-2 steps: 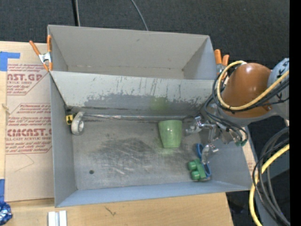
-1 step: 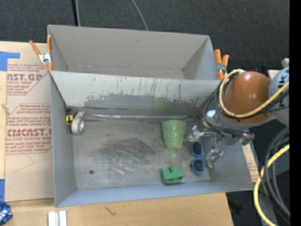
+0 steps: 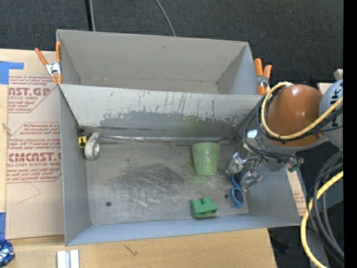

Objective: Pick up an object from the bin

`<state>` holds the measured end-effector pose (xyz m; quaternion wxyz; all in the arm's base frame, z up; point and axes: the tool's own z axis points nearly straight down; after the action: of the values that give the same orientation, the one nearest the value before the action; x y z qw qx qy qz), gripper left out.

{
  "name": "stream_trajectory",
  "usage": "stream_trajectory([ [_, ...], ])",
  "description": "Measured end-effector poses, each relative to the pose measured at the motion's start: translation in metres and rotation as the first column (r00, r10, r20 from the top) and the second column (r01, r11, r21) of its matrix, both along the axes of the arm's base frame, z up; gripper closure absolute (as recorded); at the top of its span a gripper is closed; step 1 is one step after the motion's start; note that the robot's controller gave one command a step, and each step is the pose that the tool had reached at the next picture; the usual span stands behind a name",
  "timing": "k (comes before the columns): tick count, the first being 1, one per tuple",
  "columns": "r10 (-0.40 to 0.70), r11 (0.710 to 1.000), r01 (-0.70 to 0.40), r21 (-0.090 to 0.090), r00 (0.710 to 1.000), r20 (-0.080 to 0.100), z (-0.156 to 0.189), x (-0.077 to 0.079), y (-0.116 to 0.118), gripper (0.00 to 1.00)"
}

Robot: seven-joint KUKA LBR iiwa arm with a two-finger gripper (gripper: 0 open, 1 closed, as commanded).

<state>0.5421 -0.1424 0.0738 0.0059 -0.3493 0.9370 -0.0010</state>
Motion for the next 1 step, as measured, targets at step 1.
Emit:
stream_trajectory([
  [1,0.021,1.000,-0.021,-0.003,1.000,-0.003,0.1256,-0.0157,0.0209,1.00],
])
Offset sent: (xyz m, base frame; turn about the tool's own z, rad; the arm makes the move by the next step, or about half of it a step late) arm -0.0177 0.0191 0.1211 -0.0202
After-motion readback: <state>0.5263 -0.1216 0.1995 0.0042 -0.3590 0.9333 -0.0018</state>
